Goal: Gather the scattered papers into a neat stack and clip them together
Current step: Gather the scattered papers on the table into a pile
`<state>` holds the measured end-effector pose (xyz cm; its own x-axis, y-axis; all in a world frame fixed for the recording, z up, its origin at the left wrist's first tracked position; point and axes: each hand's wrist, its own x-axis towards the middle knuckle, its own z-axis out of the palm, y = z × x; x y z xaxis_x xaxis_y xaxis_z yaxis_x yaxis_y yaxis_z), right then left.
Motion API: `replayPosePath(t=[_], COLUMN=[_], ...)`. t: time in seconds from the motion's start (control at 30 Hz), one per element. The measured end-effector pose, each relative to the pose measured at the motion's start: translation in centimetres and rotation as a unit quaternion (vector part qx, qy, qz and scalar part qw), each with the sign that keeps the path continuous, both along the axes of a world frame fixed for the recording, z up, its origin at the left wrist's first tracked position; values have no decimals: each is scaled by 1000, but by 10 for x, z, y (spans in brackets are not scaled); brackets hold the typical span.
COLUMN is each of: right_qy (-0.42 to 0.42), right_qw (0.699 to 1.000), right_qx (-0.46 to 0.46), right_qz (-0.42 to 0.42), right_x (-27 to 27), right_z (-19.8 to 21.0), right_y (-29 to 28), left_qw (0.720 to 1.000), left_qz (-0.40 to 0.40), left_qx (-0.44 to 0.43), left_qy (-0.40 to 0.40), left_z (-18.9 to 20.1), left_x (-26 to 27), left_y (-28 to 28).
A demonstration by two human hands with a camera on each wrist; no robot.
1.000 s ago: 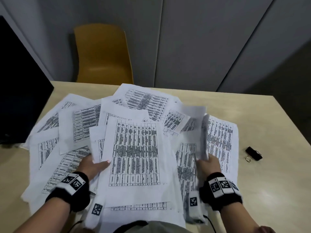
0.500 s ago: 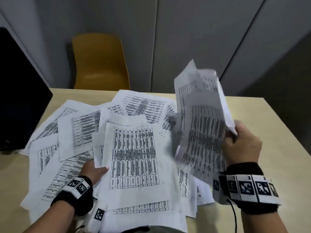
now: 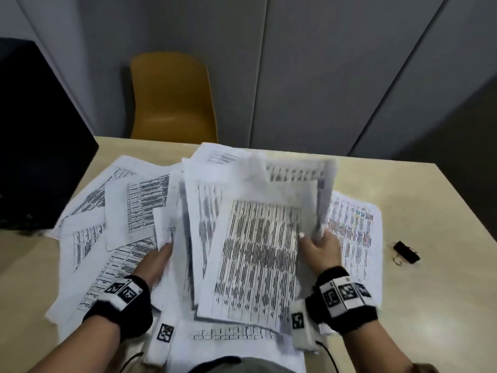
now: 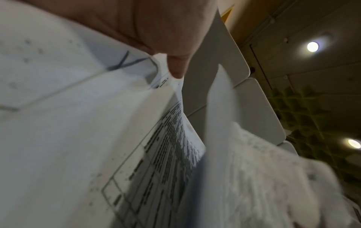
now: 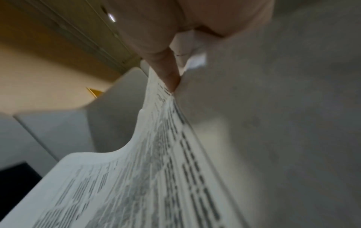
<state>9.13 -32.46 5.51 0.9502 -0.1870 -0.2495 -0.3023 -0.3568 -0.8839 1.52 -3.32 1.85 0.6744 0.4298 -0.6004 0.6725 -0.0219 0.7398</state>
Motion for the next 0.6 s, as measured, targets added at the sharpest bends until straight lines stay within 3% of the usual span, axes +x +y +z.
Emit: replayPosePath(t=[0.13, 0.23, 0.33, 0.4, 0.5, 0.6], right_qy=[86, 151, 139, 120, 159, 125], right_qw=[993, 982, 987, 987, 962, 981], right_qx=[-41, -24, 11, 84, 209, 127], right_qz=[67, 107, 83, 72, 78, 72], right_x=[-12, -14, -8, -5, 1, 4], right_z=[-42, -58, -50, -39, -34, -35], right_y=[8, 13, 16, 13, 7, 11], left_qw=[998, 998, 999, 997, 992, 988], left_qz=[-10, -46, -19, -10, -17, -34], left_qx=[-50, 2, 3, -63, -110, -136], left_qy=[-38, -43, -36, -44, -54, -60], left_z=[8, 1, -4, 0, 6, 10], left_x=[-2, -4, -5, -7, -4, 0], left_y=[-9, -16, -11, -5, -4, -9])
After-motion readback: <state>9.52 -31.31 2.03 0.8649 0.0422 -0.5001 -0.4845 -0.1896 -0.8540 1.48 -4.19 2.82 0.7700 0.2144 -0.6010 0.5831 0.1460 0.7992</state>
